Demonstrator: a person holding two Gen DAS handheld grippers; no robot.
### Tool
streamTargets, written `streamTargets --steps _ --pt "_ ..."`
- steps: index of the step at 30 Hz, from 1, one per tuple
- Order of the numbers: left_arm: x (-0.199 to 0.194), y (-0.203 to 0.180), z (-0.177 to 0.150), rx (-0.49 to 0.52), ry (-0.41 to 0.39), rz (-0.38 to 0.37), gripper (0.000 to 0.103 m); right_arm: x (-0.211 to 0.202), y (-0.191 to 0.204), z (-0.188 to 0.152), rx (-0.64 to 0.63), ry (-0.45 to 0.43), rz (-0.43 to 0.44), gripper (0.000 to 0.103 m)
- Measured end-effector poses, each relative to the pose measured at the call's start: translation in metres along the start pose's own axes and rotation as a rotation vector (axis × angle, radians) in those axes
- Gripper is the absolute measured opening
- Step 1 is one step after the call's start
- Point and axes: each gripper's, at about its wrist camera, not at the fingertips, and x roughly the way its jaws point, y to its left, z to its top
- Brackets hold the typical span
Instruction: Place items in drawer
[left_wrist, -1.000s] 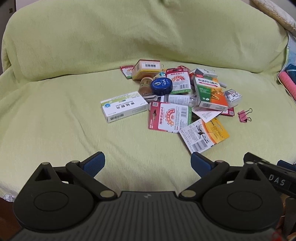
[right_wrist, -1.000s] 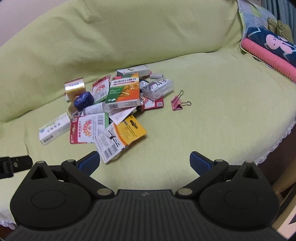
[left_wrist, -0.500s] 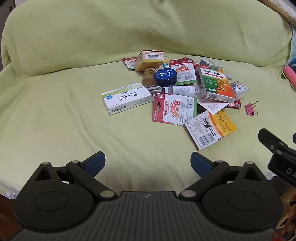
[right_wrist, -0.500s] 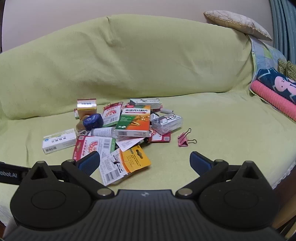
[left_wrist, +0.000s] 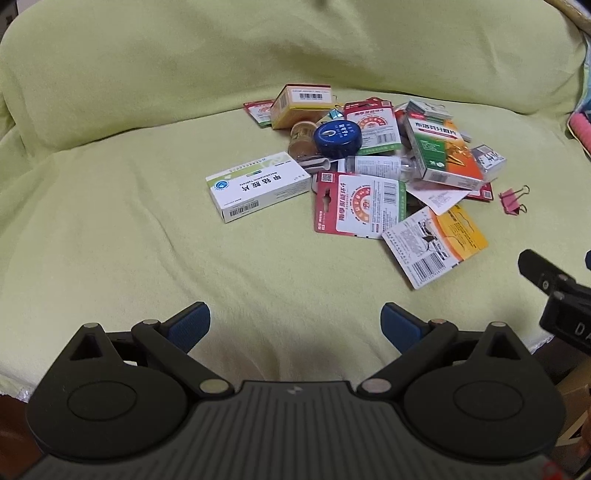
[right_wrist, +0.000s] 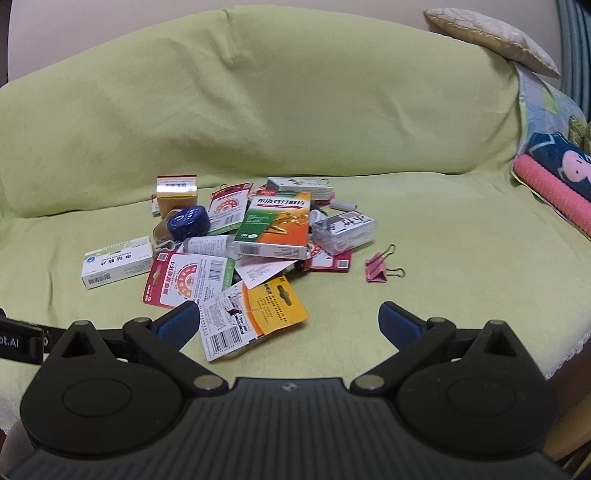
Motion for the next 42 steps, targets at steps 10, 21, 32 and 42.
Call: streamTargets --steps 10,21,32,42 --pt "0.012 0.007 0.026 -0.011 -0.019 -0.005 0.099 0.023 0.004 0.022 -0.023 0.041 0.005 0.102" --pt "0.028 0.010 0.041 -0.018 -0.017 -0.011 0.099 0.043 0.002 0.037 -0.002 0.065 0.010 0.102" --pt "0.041 0.015 0.054 -0.021 -0.027 -0.001 0.099 0.068 0.010 0.050 0.006 0.084 0.000 0.102" --pt "0.048 0.029 0.065 -0.032 -0.049 0.015 0.099 0.088 0.027 0.066 -0.038 0.036 0.058 0.102"
